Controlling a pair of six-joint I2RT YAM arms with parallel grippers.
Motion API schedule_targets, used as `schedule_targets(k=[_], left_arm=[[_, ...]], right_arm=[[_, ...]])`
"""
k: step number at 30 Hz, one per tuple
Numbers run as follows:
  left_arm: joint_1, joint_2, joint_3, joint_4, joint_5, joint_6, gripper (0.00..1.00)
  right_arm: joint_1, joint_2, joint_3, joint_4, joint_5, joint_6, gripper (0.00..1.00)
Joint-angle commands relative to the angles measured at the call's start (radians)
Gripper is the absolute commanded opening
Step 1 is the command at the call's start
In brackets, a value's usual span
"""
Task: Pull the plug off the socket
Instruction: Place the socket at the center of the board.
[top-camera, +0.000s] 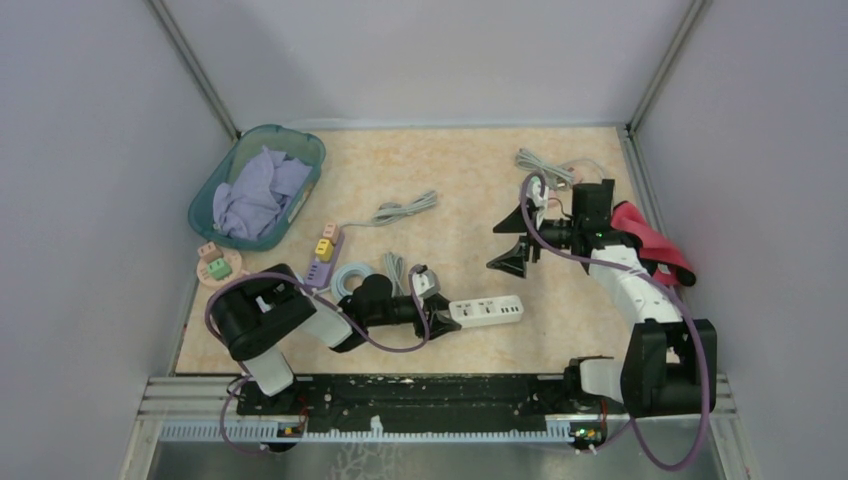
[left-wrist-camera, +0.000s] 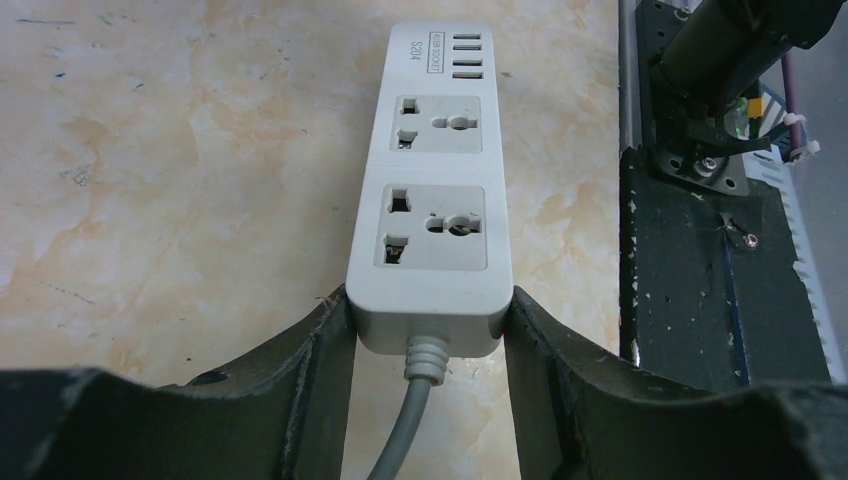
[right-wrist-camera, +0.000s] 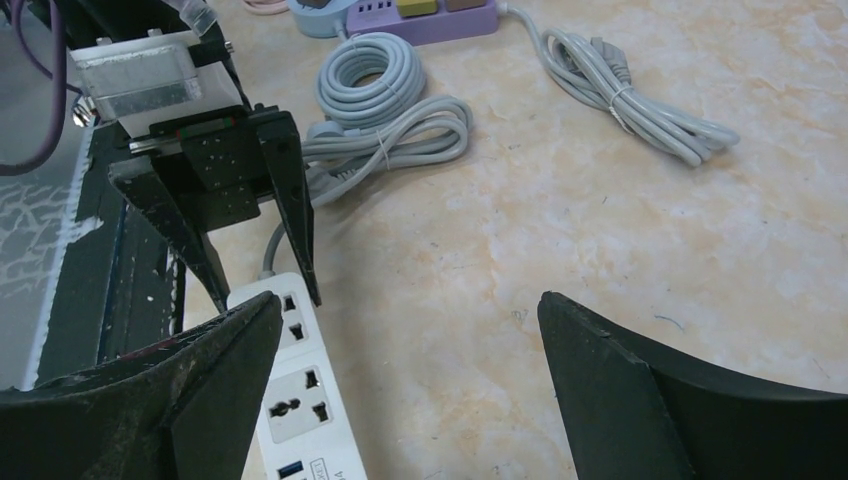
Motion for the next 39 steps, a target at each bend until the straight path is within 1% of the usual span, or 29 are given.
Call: schedule_targets(k=[1,13,22,32,39], left_arm=[[0.003,-0.042,0.006,0.049,0.028,-0.018,0.02],[0.003,-0.07,0.018,0.038,0.039,-0.028,0.01],[0.004,-0.084,0.049,-0.009,0.05,-0.041,0.01],[0.003,-0.105,0.078,-0.07,0.054,-0.04,0.01],[0.004,-0.11,0.097,-0.097,0.066,-0.041,0.01]], right_arm=[[0.004,-0.038,0.012,-0.037,-0.065,-0.097,0.99],[0.033,-0.04,0.018,-0.154,-0.066,-0.253,0.99],[0.101,-0.031,0.018,-0.199,-0.001,-0.331,0.99],[0.191,-0.016,0.014,-0.205,0.068,-0.363,0.99],[0.213,-0.012,0.012,-0.202,0.086,-0.369,0.99]])
